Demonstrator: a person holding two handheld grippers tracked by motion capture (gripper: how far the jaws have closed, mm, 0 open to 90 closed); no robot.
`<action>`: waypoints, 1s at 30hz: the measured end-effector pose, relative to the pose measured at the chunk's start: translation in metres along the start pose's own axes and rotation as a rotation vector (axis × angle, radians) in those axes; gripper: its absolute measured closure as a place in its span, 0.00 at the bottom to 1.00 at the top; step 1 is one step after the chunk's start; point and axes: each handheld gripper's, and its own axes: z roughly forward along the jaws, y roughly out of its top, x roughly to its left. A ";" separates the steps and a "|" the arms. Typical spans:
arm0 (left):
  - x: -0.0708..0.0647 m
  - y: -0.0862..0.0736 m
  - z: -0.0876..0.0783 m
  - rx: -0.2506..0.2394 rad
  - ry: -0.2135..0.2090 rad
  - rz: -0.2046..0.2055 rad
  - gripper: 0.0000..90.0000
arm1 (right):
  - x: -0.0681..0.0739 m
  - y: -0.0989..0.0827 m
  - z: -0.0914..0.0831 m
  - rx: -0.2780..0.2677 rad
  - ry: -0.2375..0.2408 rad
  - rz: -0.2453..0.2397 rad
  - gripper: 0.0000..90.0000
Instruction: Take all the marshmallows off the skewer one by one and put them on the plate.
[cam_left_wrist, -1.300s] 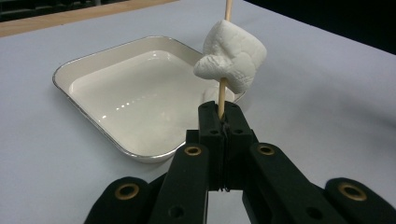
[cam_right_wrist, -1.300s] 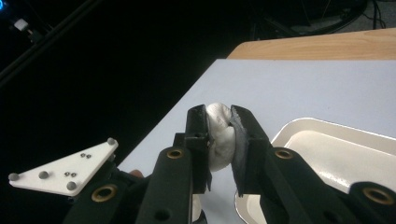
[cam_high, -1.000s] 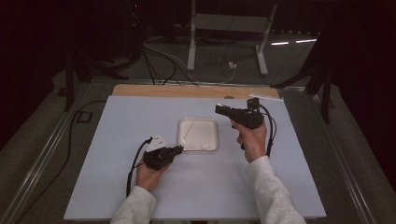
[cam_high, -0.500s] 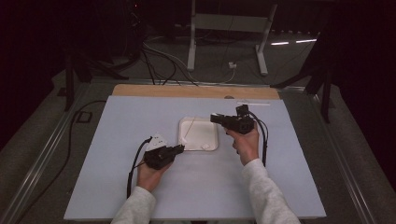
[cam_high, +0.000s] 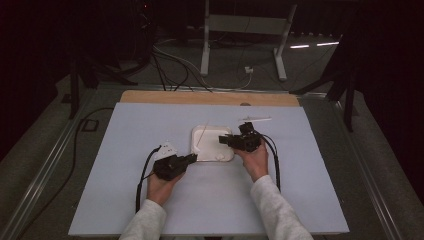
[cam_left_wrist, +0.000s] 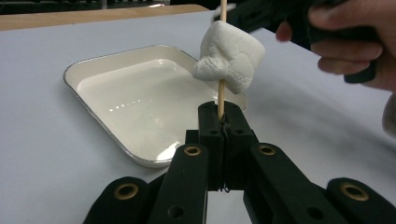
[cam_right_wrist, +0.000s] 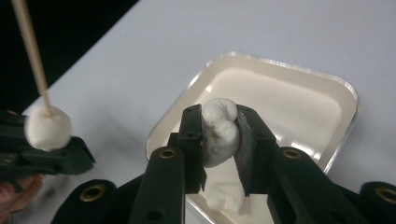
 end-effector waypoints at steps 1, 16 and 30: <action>0.000 0.000 0.000 0.001 -0.001 0.000 1.00 | -0.001 -0.002 0.002 0.010 -0.001 0.002 0.81; 0.001 0.000 0.001 0.003 -0.001 -0.008 1.00 | -0.011 -0.012 0.013 0.076 -0.062 0.021 0.52; 0.001 0.001 0.001 -0.002 0.003 -0.016 1.00 | 0.009 -0.006 0.000 0.000 0.097 0.011 0.34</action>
